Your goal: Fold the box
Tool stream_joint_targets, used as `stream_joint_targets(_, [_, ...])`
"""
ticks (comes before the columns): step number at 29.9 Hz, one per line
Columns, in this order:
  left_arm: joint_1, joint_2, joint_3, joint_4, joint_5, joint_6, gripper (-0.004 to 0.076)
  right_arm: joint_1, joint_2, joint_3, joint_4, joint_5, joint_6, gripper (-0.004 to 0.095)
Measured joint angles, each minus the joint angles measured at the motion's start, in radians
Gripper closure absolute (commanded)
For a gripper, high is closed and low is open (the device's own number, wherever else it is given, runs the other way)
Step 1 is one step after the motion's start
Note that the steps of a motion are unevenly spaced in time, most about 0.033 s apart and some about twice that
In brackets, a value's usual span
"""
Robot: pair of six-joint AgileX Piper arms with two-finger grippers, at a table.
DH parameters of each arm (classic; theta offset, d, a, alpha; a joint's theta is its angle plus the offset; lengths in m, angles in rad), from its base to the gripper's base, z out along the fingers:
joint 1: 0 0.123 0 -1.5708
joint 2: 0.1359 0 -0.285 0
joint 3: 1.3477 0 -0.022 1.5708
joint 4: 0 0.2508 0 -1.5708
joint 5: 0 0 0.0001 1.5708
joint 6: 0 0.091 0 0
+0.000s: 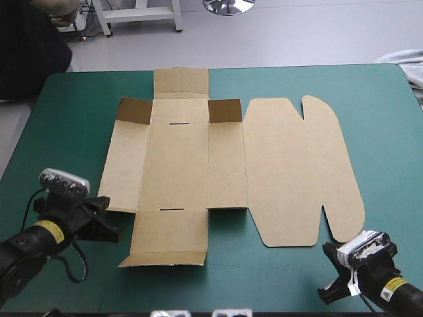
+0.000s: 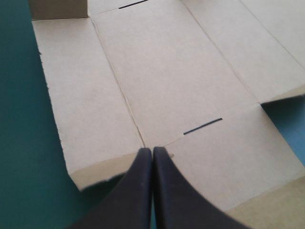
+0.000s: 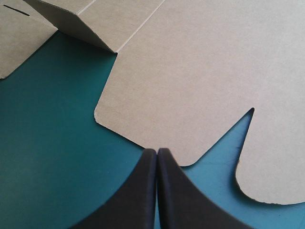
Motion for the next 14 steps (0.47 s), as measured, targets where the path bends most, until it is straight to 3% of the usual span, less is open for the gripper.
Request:
stream_joint_targets(9, [0.021,0.457,-0.310,0.016,0.000,0.023,0.0707,0.000,0.000,0.000,-0.001,0.000,0.000,0.0921])
stream_joint_targets(14, [0.216,0.631,-0.425,-0.302,0.019,0.257,0.0708,0.000,0.000,0.000,-0.001,0.000,0.000,0.0921])
